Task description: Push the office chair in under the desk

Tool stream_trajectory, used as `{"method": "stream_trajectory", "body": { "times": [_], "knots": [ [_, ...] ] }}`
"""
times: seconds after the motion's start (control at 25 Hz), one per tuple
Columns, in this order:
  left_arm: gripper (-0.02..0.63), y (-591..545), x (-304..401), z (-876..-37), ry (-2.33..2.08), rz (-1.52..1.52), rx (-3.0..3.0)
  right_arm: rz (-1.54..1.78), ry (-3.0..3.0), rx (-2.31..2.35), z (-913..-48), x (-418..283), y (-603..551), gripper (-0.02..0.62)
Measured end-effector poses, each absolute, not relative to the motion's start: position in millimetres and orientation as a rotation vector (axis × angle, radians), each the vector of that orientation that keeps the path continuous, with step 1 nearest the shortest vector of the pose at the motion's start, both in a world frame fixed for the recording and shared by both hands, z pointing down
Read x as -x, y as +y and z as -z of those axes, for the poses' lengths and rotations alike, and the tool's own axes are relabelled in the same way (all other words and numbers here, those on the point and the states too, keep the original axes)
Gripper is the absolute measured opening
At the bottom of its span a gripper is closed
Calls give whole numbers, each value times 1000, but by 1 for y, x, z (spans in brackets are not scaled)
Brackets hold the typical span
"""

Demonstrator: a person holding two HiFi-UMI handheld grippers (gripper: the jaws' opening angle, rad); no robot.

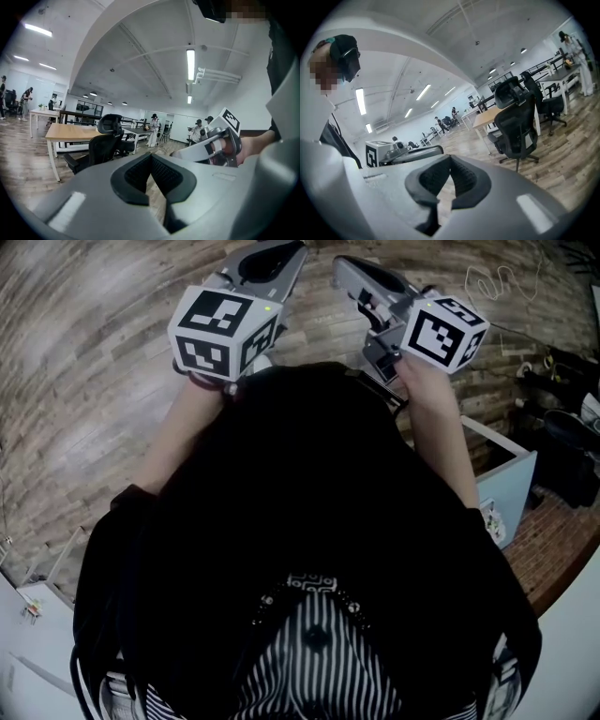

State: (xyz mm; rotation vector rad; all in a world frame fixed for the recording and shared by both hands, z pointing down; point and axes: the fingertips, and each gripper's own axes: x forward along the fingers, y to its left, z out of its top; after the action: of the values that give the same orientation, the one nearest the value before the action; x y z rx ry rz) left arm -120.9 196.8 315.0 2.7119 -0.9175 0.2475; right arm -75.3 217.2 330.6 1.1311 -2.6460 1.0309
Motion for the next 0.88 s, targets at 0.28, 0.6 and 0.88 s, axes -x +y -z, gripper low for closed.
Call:
{"method": "stream_trajectory", "body": {
  "times": [0.28,0.6,0.88],
  "knots": [
    [6,193,133,-321,-924,-233,-2685,-975,-2621,-1136,-330,75,202,0],
    [6,198,142,-321,-968,-248,-2692,-995,-2641,-1093,-337,74,204,0],
    [6,155,138,-321,-1025,-255,-2691,-970,-2668,-1020,-343,73,158,0]
  ]
}}
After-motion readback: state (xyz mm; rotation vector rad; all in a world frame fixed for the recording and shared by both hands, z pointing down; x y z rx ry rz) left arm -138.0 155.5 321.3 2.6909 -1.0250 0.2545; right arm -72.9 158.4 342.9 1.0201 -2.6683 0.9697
